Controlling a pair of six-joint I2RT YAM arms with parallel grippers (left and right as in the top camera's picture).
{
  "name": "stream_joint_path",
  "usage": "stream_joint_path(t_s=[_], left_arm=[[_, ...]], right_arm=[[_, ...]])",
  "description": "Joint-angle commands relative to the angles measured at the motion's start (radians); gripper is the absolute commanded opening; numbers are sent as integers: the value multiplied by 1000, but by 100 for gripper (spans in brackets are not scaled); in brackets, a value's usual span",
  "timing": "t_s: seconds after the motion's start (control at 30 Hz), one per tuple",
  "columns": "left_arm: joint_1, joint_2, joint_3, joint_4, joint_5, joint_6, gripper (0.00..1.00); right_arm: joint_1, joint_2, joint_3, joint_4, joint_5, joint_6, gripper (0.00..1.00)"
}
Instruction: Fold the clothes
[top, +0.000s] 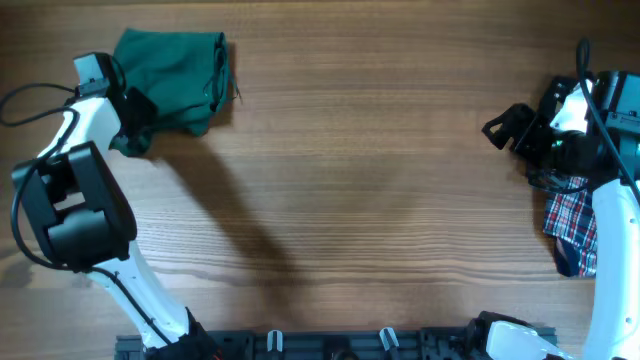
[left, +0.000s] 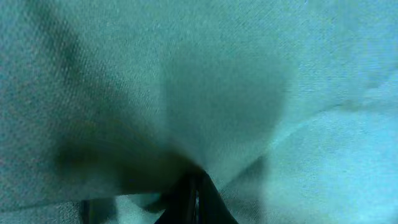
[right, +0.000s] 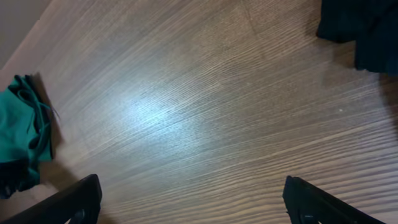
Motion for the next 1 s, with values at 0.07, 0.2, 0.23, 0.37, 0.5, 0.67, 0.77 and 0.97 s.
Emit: stream_joint_path(t_s=[0.07, 0.2, 0.23, 0.37, 0.5, 0.67, 0.77, 0.97], left_arm=[[2, -213, 15, 81, 10, 2, 4], [1, -241, 15, 186, 18, 2, 4], [-2, -228, 15, 219, 18, 2, 4], [-24, -136, 15, 356, 21, 2, 7], [-35, -38, 15, 411, 20, 2, 6], [-35, 66, 15, 568, 5, 2, 4], [-35, 99, 15, 634, -13, 2, 4], [-35, 146, 15, 606, -10, 2, 4]], right_arm=[[-2, -13, 18, 0, -23, 6, 95], [-2, -13, 18, 16, -23, 13, 95], [-1, -13, 18, 20, -23, 14, 95], [-1, -13, 18, 19, -23, 31, 94], [-1, -13, 18, 11, -23, 31, 94], [-1, -13, 18, 3, -23, 31, 95], [-1, -13, 18, -10, -23, 31, 94], [-1, -13, 18, -13, -23, 54, 95]])
